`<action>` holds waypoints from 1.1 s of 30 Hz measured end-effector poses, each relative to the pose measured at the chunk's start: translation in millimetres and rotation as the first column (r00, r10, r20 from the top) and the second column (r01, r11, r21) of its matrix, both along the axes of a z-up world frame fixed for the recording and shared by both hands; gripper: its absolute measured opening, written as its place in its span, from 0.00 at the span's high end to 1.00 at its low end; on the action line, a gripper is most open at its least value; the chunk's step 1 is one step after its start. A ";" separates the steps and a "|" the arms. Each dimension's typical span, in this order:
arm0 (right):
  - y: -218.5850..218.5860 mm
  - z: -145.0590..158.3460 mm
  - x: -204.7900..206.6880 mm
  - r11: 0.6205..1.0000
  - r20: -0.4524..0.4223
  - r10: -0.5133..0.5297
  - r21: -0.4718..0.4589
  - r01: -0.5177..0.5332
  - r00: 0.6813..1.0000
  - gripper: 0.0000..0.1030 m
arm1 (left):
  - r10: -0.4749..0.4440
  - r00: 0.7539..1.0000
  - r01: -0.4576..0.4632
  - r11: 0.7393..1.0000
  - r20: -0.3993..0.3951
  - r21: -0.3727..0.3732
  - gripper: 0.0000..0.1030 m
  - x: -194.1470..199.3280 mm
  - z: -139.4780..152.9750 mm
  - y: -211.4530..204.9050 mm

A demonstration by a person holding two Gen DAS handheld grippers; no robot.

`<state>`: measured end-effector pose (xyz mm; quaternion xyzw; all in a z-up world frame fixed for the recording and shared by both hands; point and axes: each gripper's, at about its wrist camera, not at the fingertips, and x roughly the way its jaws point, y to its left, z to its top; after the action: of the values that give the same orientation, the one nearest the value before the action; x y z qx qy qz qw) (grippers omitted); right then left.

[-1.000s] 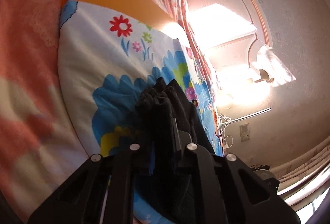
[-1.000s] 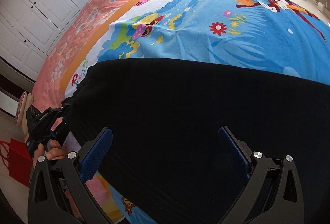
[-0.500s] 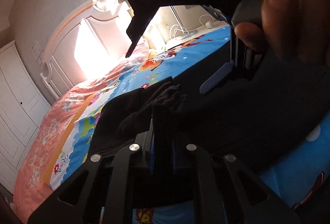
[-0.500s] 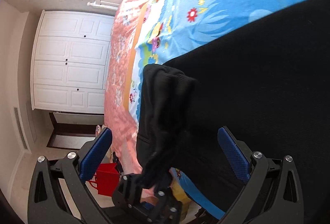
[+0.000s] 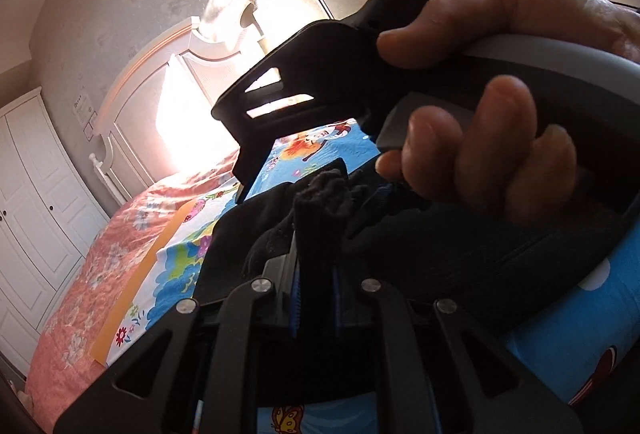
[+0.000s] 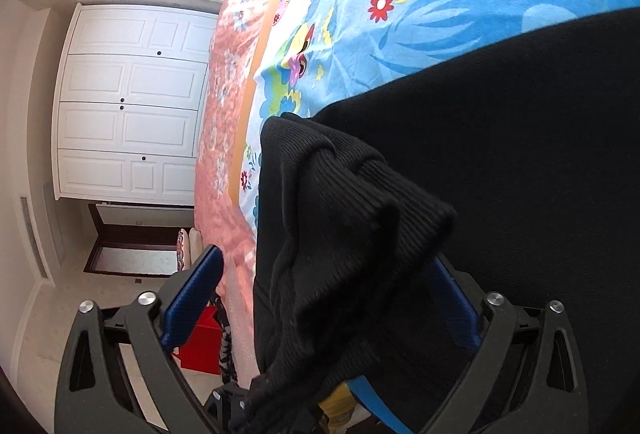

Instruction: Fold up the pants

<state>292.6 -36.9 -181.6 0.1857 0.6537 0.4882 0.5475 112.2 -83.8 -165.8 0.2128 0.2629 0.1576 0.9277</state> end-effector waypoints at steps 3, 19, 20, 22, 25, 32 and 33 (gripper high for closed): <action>-9.5 5.0 8.3 1.000 0.052 0.005 -0.022 -0.004 0.999 0.65 | -0.026 1.000 0.026 0.999 0.004 0.029 0.89 4.7 1.7 -19.7; -135.4 -11.8 51.2 0.990 0.127 -0.115 -0.065 0.124 0.985 0.69 | -0.212 0.976 0.213 0.977 -0.051 0.010 0.89 57.6 -29.2 -111.1; -134.2 -15.7 52.4 0.989 0.129 -0.118 -0.077 0.128 0.985 0.69 | -0.212 0.975 0.213 0.977 -0.061 0.010 0.89 60.1 -33.2 -110.7; -136.7 -24.0 53.5 0.987 0.121 -0.129 -0.081 0.139 0.984 0.68 | -0.208 0.975 0.210 0.978 -0.074 0.019 0.88 63.2 -39.4 -110.9; -141.2 -24.0 54.0 0.988 0.128 -0.125 -0.070 0.135 0.984 0.68 | -0.203 0.977 0.204 0.979 -0.070 0.008 0.84 68.3 -37.5 -103.0; -142.5 -29.4 57.0 0.987 0.105 -0.139 -0.061 0.145 0.985 0.66 | -0.160 0.982 0.165 0.985 0.099 -0.044 0.42 7.8 -5.7 -62.5; -142.9 -30.0 57.1 0.987 0.101 -0.142 -0.061 0.148 0.985 0.66 | -0.117 0.985 0.123 0.991 0.125 -0.044 0.38 -6.2 -2.6 -48.2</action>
<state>349.7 -179.9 -211.6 0.1902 0.6274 0.4330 0.6186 106.0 -132.0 -168.5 0.1942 0.1962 0.1075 0.9551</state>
